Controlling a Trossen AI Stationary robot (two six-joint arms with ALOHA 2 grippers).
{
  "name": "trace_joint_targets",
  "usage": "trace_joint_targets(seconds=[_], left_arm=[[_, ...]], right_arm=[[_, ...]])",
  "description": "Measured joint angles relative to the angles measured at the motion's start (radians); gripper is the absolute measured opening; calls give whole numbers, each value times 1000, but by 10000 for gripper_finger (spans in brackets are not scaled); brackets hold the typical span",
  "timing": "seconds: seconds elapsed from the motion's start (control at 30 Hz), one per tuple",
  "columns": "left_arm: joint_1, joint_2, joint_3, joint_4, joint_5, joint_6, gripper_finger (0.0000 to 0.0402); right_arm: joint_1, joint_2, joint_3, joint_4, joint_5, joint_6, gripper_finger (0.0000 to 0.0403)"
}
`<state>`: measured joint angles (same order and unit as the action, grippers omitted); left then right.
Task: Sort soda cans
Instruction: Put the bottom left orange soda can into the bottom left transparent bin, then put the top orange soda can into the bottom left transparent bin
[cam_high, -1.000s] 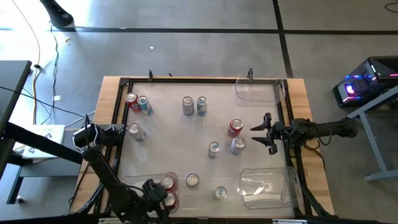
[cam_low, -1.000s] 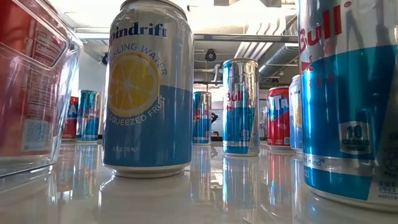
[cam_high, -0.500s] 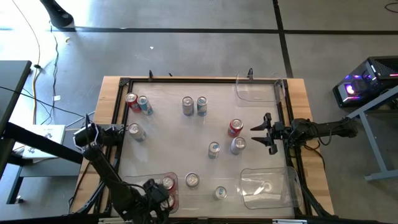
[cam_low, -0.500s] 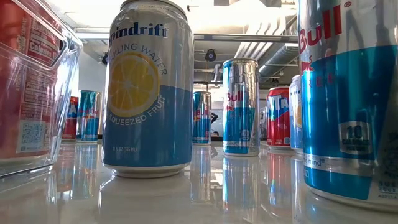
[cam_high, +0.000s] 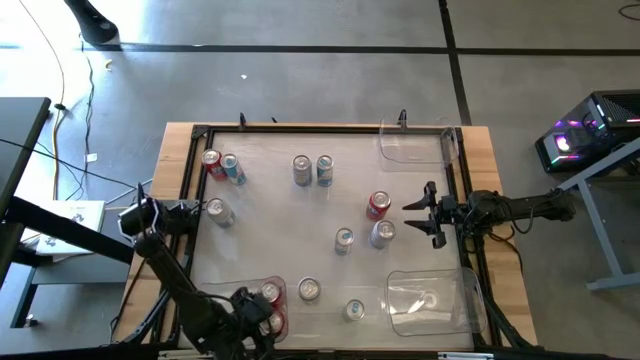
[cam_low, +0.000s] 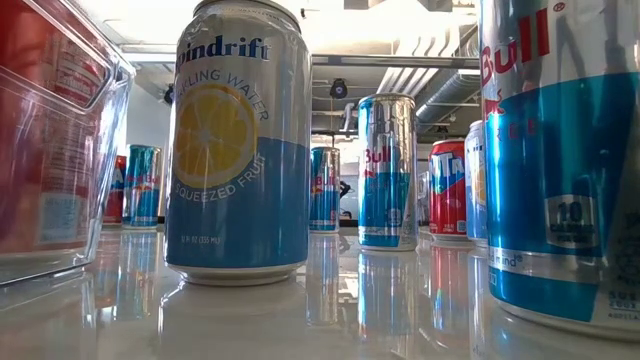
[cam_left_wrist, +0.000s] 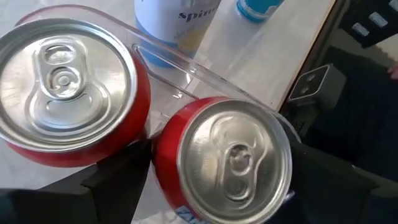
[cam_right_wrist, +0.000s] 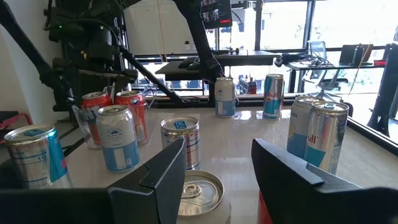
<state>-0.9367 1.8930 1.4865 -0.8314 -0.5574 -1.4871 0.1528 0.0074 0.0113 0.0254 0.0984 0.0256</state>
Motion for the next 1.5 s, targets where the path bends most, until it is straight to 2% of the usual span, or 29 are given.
trace_joint_targets(seconds=[0.27, 0.57, 0.67, 0.83, 0.93, 1.07, 1.2, 1.33, 1.5], left_arm=[[-12, -14, 1, 1, -5, -4, 361], [-20, -129, 0, 13, -69, 52, 361], [-8, -189, 0, -8, -185, 147, 361], [67, -311, 0, -116, -473, 324, 361], [165, -390, 0, -226, -511, 387, 361], [382, -489, 0, -356, -412, 494, 361], [640, -560, 0, -377, -246, 726, 361], [898, -598, 0, -383, -60, 948, 361], [1186, -599, 0, -450, 138, 1143, 361]], right_arm=[[0, 0, 0, 0, 0, 0, 179], [0, 0, 0, 0, 0, 0, 179], [0, 0, 0, 0, 0, 0, 179], [0, 0, 0, 0, 0, 0, 179], [0, 0, 0, 0, 0, 0, 179], [0, 0, 0, 0, 0, 0, 179], [0, 0, 0, 0, 0, 0, 179], [0, 0, 0, 0, 0, 0, 179], [0, 0, 0, 0, 0, 0, 179]])
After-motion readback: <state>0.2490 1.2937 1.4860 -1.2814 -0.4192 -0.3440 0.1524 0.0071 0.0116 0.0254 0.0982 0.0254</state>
